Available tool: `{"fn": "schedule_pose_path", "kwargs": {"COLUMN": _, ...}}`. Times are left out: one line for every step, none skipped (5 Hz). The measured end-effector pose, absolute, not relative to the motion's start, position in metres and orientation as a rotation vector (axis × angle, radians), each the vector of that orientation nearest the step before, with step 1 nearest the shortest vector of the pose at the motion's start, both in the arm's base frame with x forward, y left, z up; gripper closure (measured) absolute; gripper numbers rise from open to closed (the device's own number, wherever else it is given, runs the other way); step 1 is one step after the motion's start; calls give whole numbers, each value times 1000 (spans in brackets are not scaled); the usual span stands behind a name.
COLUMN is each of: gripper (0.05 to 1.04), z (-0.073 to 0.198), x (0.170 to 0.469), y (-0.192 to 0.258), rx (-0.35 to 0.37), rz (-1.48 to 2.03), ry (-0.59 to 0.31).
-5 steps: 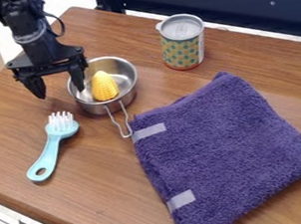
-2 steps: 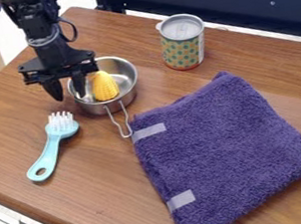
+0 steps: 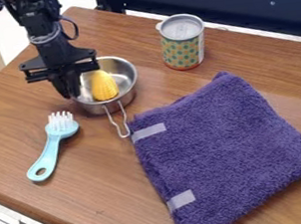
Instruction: Move the silver pot to the upper part of the table
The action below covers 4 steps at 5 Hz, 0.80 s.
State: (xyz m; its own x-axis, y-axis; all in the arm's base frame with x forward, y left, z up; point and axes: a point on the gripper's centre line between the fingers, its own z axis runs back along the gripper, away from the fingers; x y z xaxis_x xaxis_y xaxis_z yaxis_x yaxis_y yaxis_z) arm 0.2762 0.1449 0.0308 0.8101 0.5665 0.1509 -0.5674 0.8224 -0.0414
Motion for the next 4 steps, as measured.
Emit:
{"fn": "schedule_pose_path", "kwargs": {"gripper": 1025, "z": 34, "x": 275, "y": 143, "rx": -30, "rz": 625, "ry": -139}}
{"fn": "schedule_pose_path", "kwargs": {"gripper": 1026, "z": 48, "x": 272, "y": 141, "rx": -64, "rz": 617, "ry": -96}}
{"fn": "schedule_pose_path", "kwargs": {"gripper": 1026, "z": 76, "x": 272, "y": 138, "rx": -113, "rz": 628, "ry": -101}}
{"fn": "schedule_pose_path", "kwargs": {"gripper": 1026, "z": 91, "x": 269, "y": 130, "rx": -162, "rz": 649, "ry": -70}}
